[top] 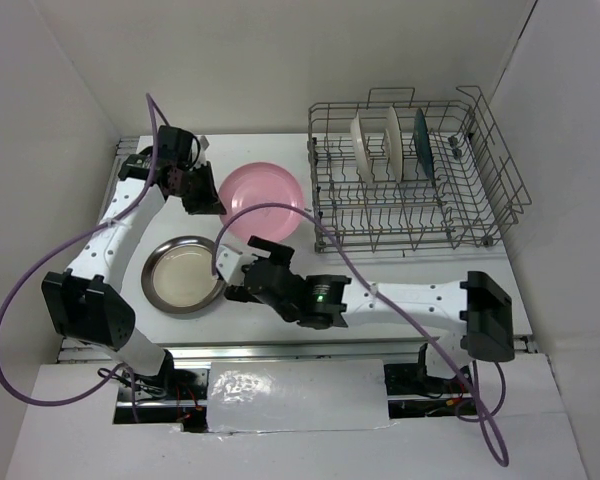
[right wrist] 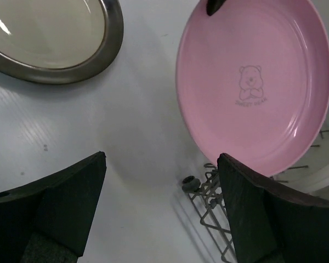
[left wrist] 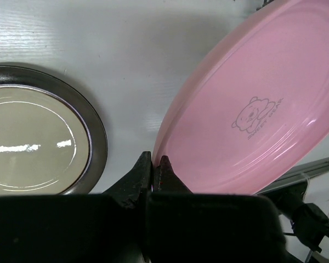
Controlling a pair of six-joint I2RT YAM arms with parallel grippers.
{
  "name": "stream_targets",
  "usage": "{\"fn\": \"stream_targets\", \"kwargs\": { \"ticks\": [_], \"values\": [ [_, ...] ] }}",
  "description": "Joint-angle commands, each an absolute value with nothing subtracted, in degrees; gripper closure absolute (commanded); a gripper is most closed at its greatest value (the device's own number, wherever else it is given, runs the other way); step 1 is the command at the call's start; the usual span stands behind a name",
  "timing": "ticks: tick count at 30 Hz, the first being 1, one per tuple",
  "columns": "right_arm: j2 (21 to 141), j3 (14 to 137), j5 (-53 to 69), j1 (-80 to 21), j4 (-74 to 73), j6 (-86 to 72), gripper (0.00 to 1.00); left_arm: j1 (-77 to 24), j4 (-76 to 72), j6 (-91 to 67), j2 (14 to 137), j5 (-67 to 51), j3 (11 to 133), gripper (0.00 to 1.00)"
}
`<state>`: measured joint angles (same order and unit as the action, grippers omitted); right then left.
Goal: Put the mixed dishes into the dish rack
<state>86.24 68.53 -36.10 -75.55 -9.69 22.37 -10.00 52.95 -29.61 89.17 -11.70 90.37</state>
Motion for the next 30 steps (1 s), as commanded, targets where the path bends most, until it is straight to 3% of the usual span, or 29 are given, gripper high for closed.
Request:
{"fn": "stream_targets", "kwargs": {
  "ticks": [1,9,18,21,22,24,27,30],
  "values": [
    [88.5,68.4,-41.7,-76.6,-0.3,29.6,0.11,-10.5,53.8,-28.0,88.4,-12.0,92.5,1.00],
    [95.4,68.3,-43.6,-75.1,9.1,35.9,0.12,-10.9,54.4,-26.1,86.2,-13.4,90.1,1.00],
    [97.6,69.9,-42.5,-71.3,10.9,37.3,0.27,-9.8,52.4,-24.3,82.5,-15.5,87.1,1.00],
    [97.8,70.6,-41.9,-70.3,10.6,37.5,0.41,-9.8,53.0,-23.8,82.5,-15.6,87.3,1.00],
    [97.8,70.8,-41.6,-70.2,10.4,37.4,0.52,-9.8,53.0,-23.6,82.5,-15.9,87.2,1.00],
    [97.6,71.3,-41.3,-70.0,10.3,37.4,0.62,-9.8,52.6,-23.5,82.0,-16.4,86.7,1.00],
    [96.8,71.8,-41.1,-70.0,9.7,37.5,0.91,-9.8,51.9,-23.1,81.5,-16.4,85.9,1.00],
    [96.0,72.1,-40.8,-70.0,9.4,37.7,1.00,-9.6,51.9,-22.9,81.5,-16.6,85.4,1.00]
  ]
}}
